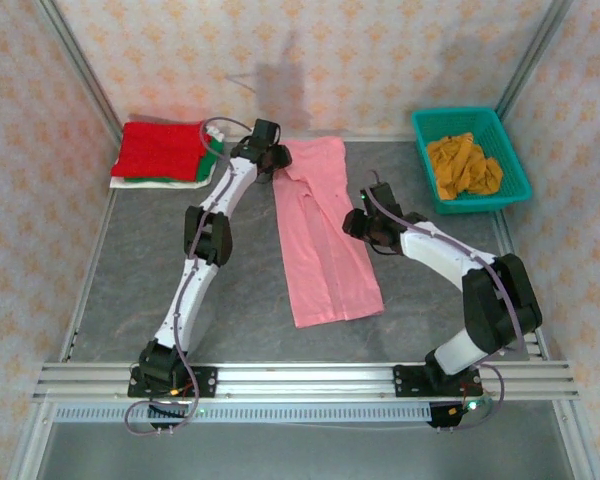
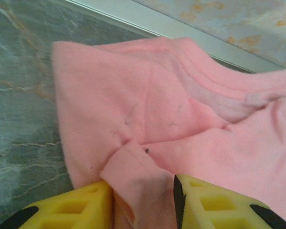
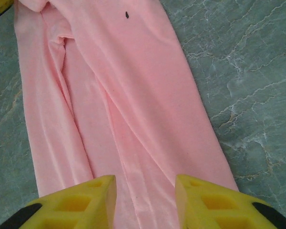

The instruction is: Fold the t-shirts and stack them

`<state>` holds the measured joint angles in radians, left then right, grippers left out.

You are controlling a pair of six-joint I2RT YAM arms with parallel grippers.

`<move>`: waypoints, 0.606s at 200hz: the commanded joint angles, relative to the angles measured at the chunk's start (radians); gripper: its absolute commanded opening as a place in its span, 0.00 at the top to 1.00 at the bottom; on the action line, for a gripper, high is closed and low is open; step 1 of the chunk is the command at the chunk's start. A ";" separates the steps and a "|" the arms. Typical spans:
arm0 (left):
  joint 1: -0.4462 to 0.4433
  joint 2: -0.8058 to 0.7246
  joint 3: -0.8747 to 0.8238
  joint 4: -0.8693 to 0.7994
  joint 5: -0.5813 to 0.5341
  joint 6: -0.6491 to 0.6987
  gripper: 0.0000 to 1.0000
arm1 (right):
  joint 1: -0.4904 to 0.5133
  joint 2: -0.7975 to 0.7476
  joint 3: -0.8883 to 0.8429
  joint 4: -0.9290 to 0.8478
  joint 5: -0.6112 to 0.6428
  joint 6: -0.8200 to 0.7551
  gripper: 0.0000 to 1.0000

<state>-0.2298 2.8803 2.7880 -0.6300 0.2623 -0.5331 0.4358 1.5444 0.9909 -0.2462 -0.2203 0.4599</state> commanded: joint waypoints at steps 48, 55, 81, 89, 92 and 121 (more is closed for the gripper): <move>0.019 -0.670 -0.817 0.241 -0.127 0.007 0.53 | 0.002 0.164 0.209 -0.128 -0.004 -0.117 0.62; 0.011 -0.754 -0.964 0.305 -0.142 -0.030 0.53 | 0.004 0.189 0.225 -0.134 -0.003 -0.126 0.65; -0.058 -0.915 -1.268 0.388 -0.151 -0.098 0.55 | 0.002 0.292 0.302 -0.178 0.038 -0.143 0.80; -0.085 -0.931 -1.323 0.405 -0.149 -0.110 0.57 | 0.002 0.326 0.337 -0.201 0.036 -0.152 0.84; -0.096 -0.934 -1.341 0.412 -0.150 -0.116 0.58 | 0.003 0.337 0.347 -0.209 0.036 -0.153 0.85; -0.143 -0.882 -1.396 0.452 -0.142 -0.170 0.61 | 0.001 0.420 0.415 -0.242 0.087 -0.141 0.94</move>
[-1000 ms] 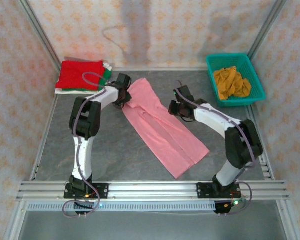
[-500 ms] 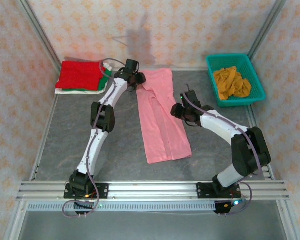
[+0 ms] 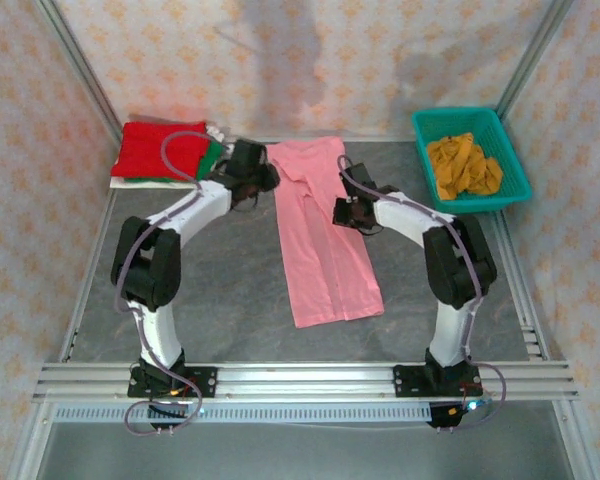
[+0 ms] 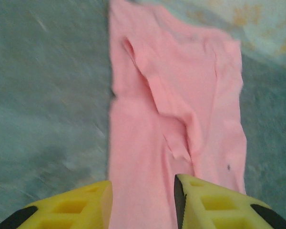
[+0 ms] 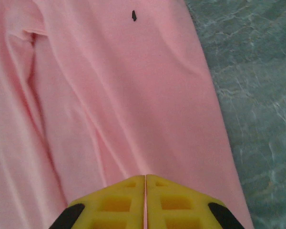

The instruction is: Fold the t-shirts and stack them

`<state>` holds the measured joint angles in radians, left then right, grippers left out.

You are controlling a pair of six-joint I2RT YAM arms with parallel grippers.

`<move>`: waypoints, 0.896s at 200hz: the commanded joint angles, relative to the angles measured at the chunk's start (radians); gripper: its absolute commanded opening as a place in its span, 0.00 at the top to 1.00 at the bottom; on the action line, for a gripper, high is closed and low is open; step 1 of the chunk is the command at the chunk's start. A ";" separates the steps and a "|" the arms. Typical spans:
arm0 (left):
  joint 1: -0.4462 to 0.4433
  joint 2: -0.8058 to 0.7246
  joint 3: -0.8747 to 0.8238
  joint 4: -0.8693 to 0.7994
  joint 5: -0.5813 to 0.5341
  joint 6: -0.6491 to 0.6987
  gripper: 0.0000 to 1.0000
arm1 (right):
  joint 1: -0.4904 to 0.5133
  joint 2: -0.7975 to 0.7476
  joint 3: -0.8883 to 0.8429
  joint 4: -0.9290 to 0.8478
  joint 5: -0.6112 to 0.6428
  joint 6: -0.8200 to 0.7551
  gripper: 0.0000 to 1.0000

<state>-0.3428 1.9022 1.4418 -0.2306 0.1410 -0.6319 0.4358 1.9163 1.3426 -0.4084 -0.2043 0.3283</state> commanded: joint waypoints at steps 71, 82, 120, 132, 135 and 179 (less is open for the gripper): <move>-0.026 0.323 0.175 -0.058 -0.045 -0.098 0.63 | 0.001 0.176 0.097 -0.030 0.024 0.079 0.96; -0.018 0.363 0.219 -0.095 -0.040 -0.093 0.63 | 0.001 0.193 0.088 -0.007 -0.002 0.096 0.96; 0.030 0.477 0.350 -0.207 -0.008 -0.078 0.62 | 0.003 0.251 0.099 0.044 -0.045 0.201 0.95; 0.045 0.533 0.437 -0.270 0.015 -0.050 0.62 | 0.005 0.272 0.111 0.074 -0.079 0.236 0.94; 0.049 0.545 0.458 -0.285 0.015 -0.042 0.62 | 0.007 0.278 0.114 0.078 -0.084 0.247 0.95; 0.092 0.745 0.846 -0.457 0.051 0.070 0.62 | 0.005 0.301 0.137 0.110 -0.092 0.368 0.86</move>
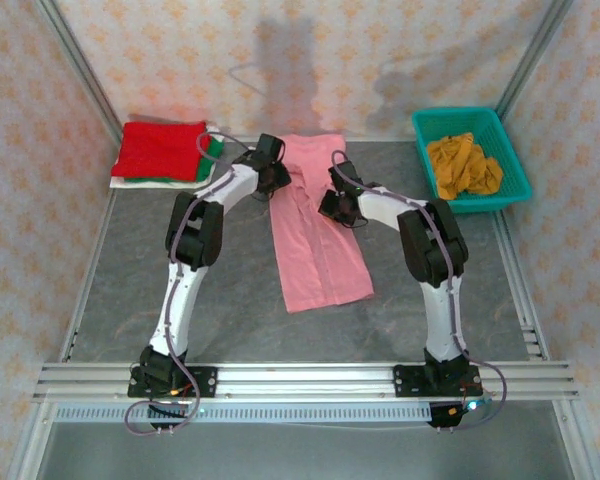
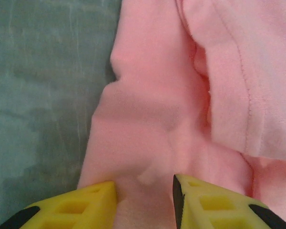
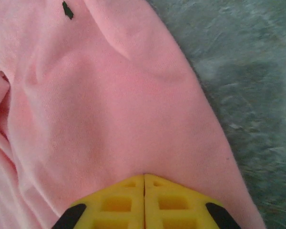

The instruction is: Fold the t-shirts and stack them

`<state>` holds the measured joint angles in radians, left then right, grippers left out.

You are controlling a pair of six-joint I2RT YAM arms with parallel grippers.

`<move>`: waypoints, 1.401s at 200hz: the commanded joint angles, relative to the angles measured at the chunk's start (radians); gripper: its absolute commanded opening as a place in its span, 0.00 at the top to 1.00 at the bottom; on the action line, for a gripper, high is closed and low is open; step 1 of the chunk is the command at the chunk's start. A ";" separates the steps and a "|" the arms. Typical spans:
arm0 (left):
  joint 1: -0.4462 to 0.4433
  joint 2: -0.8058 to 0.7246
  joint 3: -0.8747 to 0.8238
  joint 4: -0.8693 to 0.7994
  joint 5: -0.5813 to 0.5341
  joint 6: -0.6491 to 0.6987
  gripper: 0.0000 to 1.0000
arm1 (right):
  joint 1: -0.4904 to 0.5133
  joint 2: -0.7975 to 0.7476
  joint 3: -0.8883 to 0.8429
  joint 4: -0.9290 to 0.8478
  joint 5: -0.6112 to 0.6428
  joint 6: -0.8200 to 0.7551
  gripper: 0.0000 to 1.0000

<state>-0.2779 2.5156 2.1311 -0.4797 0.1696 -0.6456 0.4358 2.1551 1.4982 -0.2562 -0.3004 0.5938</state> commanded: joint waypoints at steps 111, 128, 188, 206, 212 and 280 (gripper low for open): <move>0.029 -0.223 -0.287 -0.022 -0.033 0.033 0.55 | -0.004 -0.096 -0.052 -0.127 0.076 0.034 0.64; 0.029 -0.342 -0.360 -0.030 -0.072 0.048 0.53 | -0.004 -0.176 -0.071 -0.136 0.058 0.002 0.61; 0.016 -0.937 -0.980 0.111 -0.077 0.058 0.41 | 0.003 -0.619 -0.496 0.018 -0.021 -0.133 0.36; -0.005 -1.043 -1.153 0.098 -0.012 0.062 0.44 | 0.005 -0.691 -0.646 0.082 -0.129 -0.107 0.40; -0.023 -1.075 -1.199 0.074 -0.005 0.066 0.45 | 0.011 -0.700 -0.674 0.082 -0.172 -0.098 0.42; -0.183 -1.216 -1.442 -0.019 0.061 0.007 0.49 | 0.077 -0.765 -0.889 0.253 -0.267 -0.053 0.44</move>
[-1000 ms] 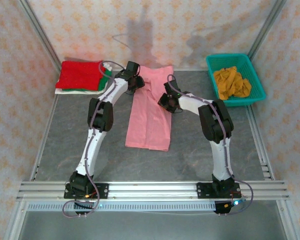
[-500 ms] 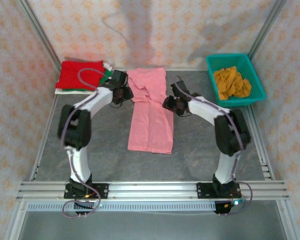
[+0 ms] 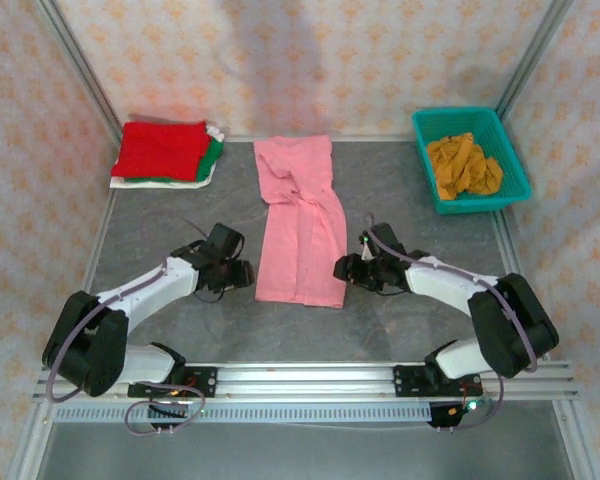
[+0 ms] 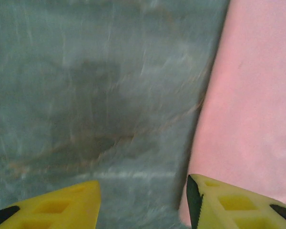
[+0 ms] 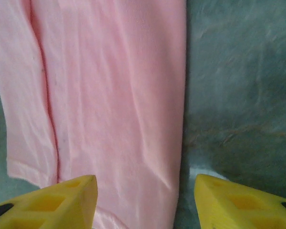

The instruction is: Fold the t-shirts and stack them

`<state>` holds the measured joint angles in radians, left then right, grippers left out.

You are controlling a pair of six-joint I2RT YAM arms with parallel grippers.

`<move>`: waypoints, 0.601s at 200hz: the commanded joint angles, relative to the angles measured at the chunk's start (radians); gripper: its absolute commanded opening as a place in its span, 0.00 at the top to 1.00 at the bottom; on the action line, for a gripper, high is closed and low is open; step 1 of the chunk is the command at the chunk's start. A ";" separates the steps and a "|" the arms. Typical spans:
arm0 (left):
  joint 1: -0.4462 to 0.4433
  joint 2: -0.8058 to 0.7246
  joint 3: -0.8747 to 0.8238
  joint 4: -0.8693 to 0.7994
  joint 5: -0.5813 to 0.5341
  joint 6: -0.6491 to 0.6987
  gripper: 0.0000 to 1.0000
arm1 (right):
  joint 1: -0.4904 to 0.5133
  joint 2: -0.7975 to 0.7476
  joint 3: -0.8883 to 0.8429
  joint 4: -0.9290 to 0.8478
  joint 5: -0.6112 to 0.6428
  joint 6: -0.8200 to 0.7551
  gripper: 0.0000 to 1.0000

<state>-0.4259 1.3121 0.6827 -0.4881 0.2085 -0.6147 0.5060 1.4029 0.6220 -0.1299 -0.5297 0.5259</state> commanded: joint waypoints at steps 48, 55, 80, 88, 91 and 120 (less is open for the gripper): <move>-0.103 0.065 0.032 0.013 0.030 -0.022 0.50 | 0.009 0.028 -0.014 0.134 -0.003 0.011 0.45; -0.108 0.072 0.034 0.017 0.033 -0.024 0.51 | 0.009 0.028 -0.015 0.134 0.000 0.012 0.45; -0.123 0.101 0.041 0.038 0.031 -0.027 0.52 | 0.010 0.029 -0.024 0.145 0.005 0.016 0.45; -0.122 0.112 0.048 0.044 0.031 -0.026 0.53 | 0.009 0.030 -0.030 0.154 0.002 0.018 0.45; -0.124 0.116 0.051 0.047 0.032 -0.028 0.53 | 0.009 0.031 -0.031 0.156 0.002 0.019 0.45; -0.148 0.142 0.078 0.058 0.042 -0.034 0.55 | 0.009 0.042 -0.038 0.147 0.010 0.014 0.45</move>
<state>-0.5510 1.4376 0.7139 -0.4545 0.2474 -0.6319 0.5083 1.4311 0.6056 -0.0036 -0.5453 0.5381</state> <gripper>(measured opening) 0.464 0.548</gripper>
